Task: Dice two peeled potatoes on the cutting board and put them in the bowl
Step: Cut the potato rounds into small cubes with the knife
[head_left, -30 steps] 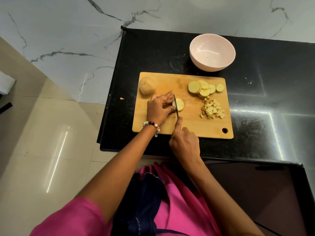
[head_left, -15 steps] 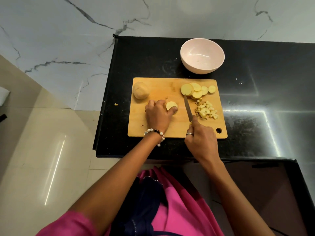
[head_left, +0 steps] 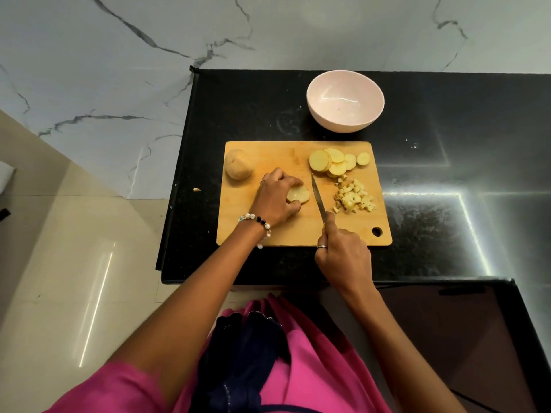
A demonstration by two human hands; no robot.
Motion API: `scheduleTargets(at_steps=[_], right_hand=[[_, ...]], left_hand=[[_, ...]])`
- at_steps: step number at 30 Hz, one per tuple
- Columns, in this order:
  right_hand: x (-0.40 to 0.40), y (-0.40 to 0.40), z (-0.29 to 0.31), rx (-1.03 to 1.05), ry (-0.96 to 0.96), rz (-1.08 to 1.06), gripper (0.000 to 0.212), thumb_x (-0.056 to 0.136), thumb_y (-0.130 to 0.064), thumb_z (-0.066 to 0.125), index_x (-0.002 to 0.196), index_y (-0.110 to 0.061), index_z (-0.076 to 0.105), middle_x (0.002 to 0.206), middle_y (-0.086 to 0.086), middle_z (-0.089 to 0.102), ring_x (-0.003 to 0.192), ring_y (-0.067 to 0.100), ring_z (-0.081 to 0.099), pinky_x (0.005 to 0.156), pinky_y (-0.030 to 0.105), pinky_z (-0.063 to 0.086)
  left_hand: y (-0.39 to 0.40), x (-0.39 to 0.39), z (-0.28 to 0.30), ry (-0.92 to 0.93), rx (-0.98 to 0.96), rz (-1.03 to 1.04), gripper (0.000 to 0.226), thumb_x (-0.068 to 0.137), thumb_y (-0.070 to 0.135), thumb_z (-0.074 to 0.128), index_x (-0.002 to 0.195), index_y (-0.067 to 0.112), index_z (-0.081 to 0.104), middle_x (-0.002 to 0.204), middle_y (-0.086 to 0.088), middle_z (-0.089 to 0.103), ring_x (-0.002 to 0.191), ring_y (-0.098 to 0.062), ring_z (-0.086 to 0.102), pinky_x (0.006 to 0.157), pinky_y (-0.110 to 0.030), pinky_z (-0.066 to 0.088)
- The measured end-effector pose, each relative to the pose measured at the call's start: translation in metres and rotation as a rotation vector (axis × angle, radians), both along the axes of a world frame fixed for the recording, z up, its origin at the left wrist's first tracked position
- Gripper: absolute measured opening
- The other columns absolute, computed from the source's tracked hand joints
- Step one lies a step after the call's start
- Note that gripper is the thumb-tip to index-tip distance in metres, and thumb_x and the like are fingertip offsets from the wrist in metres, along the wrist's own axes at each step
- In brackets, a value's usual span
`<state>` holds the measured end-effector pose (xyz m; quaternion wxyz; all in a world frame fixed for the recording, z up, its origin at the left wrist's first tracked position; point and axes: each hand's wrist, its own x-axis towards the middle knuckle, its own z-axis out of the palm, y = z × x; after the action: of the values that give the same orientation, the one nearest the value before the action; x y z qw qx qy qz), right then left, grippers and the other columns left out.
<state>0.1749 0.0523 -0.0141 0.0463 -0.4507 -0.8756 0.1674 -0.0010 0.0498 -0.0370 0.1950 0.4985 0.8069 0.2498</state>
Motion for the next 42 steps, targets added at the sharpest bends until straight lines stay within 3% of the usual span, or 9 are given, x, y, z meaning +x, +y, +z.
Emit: scheduleTargets(at_steps=[8,14,22,24,27,29,31,35,42], right_hand=[[-0.010,-0.009,-0.007,0.021,-0.050,0.014,0.056,0.096,-0.022,0.035,0.150,-0.014,0.020,0.095,0.011,0.063,0.082,0.033,0.060,0.058,0.032,0.031],[-0.019,-0.015,-0.001,0.041,-0.149,0.048,0.061,0.095,-0.019,0.034,0.151,-0.009,0.011,0.103,0.014,0.060,0.085,0.033,0.060,0.059,0.033,0.035],[-0.032,-0.014,-0.010,0.101,-0.229,0.082,0.063,0.094,-0.013,0.035,0.150,-0.002,0.009,0.097,0.015,0.060,0.077,0.033,0.060,0.055,0.033,0.033],[-0.024,-0.022,-0.010,0.101,-0.230,0.077,0.067,0.088,-0.011,0.047,0.148,0.001,0.019,0.089,0.016,0.061,0.068,0.032,0.061,0.050,0.031,0.032],[-0.016,-0.034,-0.013,0.150,-0.257,0.047,0.073,0.057,-0.006,0.075,0.126,0.007,0.055,0.058,0.012,0.056,0.039,0.027,0.052,0.035,0.025,0.028],[-0.015,-0.036,-0.017,0.177,-0.214,0.033,0.072,0.050,-0.004,0.079,0.119,0.007,0.061,0.053,0.011,0.053,0.034,0.026,0.048,0.032,0.023,0.027],[-0.016,-0.033,-0.013,0.145,-0.238,0.019,0.071,0.057,-0.005,0.076,0.124,0.007,0.056,0.059,0.013,0.056,0.039,0.029,0.051,0.036,0.025,0.026],[-0.008,-0.019,-0.012,0.086,-0.158,-0.011,0.062,0.094,-0.016,0.040,0.150,-0.007,0.016,0.100,0.015,0.059,0.082,0.035,0.060,0.057,0.035,0.035],[0.009,-0.005,-0.007,0.075,0.009,-0.142,0.054,0.096,-0.016,0.036,0.148,-0.008,0.026,0.089,0.015,0.063,0.076,0.036,0.059,0.058,0.034,0.031]], left_hand=[[-0.004,-0.003,-0.006,-0.053,0.036,-0.034,0.055,0.074,0.026,0.075,0.126,0.015,0.060,0.110,-0.005,0.050,0.102,-0.021,0.050,0.091,-0.034,0.047],[-0.004,0.002,-0.005,-0.107,0.090,0.019,0.051,0.075,0.022,0.077,0.123,0.013,0.062,0.108,-0.003,0.051,0.075,-0.010,0.046,0.080,-0.022,0.046],[-0.002,0.003,-0.006,-0.096,0.131,0.057,0.048,0.072,0.022,0.079,0.117,0.012,0.066,0.102,-0.006,0.055,0.077,-0.010,0.046,0.082,-0.034,0.050],[-0.003,0.004,-0.007,-0.098,0.144,0.061,0.048,0.072,0.021,0.080,0.116,0.011,0.067,0.102,-0.006,0.055,0.078,-0.011,0.047,0.081,-0.036,0.051],[-0.004,0.004,-0.008,-0.105,0.161,0.060,0.047,0.072,0.021,0.080,0.116,0.011,0.067,0.101,-0.007,0.056,0.079,-0.012,0.050,0.080,-0.036,0.052],[-0.004,0.003,-0.008,-0.107,0.163,0.056,0.047,0.071,0.020,0.081,0.115,0.011,0.068,0.102,-0.007,0.056,0.077,-0.012,0.049,0.081,-0.036,0.052],[-0.004,0.002,-0.007,-0.108,0.157,0.051,0.048,0.070,0.020,0.081,0.116,0.012,0.067,0.103,-0.006,0.056,0.076,-0.011,0.050,0.081,-0.034,0.052],[-0.006,0.002,-0.005,-0.140,0.159,0.052,0.049,0.069,0.019,0.083,0.115,0.013,0.068,0.099,0.000,0.052,0.072,-0.011,0.051,0.078,-0.028,0.052],[-0.013,-0.005,-0.005,-0.198,0.146,0.037,0.058,0.067,0.018,0.084,0.121,0.011,0.064,0.107,-0.001,0.052,0.086,-0.010,0.053,0.072,0.001,0.040]])
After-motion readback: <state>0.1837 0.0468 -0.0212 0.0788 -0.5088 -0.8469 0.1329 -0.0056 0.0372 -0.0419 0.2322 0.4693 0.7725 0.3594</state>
